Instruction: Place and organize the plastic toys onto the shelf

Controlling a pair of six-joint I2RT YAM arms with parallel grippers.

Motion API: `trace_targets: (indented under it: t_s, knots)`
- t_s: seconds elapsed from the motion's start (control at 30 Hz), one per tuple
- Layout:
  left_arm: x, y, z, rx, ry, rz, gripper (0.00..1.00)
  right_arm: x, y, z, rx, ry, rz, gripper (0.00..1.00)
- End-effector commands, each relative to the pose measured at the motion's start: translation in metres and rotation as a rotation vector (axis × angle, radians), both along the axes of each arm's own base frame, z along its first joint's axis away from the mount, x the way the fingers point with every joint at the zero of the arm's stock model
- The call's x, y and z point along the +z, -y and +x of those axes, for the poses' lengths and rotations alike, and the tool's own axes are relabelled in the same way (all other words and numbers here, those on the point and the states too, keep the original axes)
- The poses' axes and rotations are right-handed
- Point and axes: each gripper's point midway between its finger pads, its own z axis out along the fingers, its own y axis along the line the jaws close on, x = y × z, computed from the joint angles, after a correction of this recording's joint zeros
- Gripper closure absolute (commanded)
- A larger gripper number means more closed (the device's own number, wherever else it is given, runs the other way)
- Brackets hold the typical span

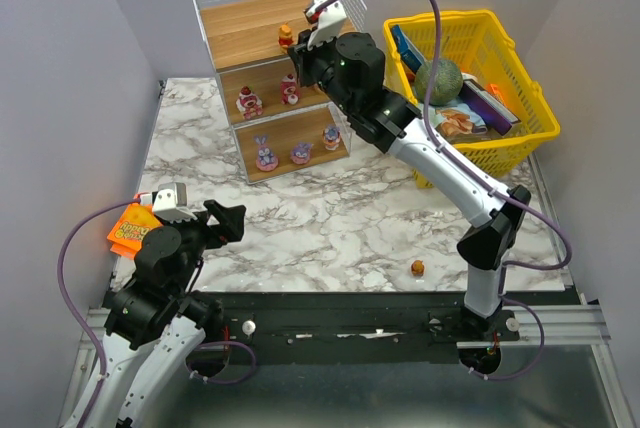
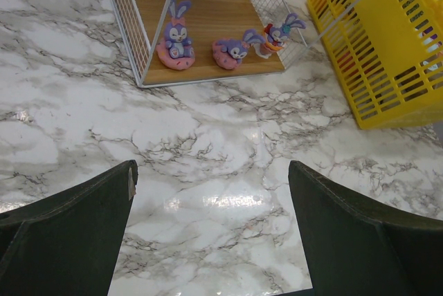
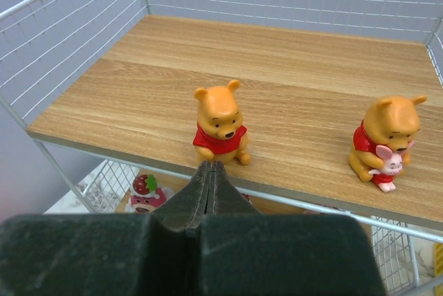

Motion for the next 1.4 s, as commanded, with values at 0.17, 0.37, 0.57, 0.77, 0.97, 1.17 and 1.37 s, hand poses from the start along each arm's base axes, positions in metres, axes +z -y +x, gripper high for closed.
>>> trace_targets:
  t_s: [0.17,0.37,0.57,0.77,0.97,1.17,1.37]
  knots:
    - [0.0,-0.001,0.001,0.003,0.008,0.007,0.01,0.003,0.0,0.014,-0.049,0.038,-0.013,0.99]
    - [0.0,-0.001,0.001,0.004,0.008,0.007,0.01,0.0,-0.002,0.015,-0.043,0.033,-0.017,0.99]
    - [0.0,-0.001,0.001,0.003,0.011,0.006,0.01,0.012,0.013,-0.005,-0.022,0.026,0.015,0.99]
    - [0.0,-0.001,0.001,0.004,0.011,0.006,0.01,0.05,0.042,-0.037,-0.001,0.068,0.076,0.99]
    - [0.003,-0.004,0.0,0.014,0.021,0.0,0.01,0.043,0.074,-0.059,-0.045,-0.036,0.102,0.88]
    - [0.005,-0.004,-0.002,0.014,0.029,-0.004,0.01,-0.06,0.155,-0.094,-0.277,-0.275,0.111,0.69]
    - [0.005,-0.002,-0.003,0.001,0.034,-0.005,0.01,-0.156,0.229,-0.141,-0.441,-0.405,0.177,0.32]
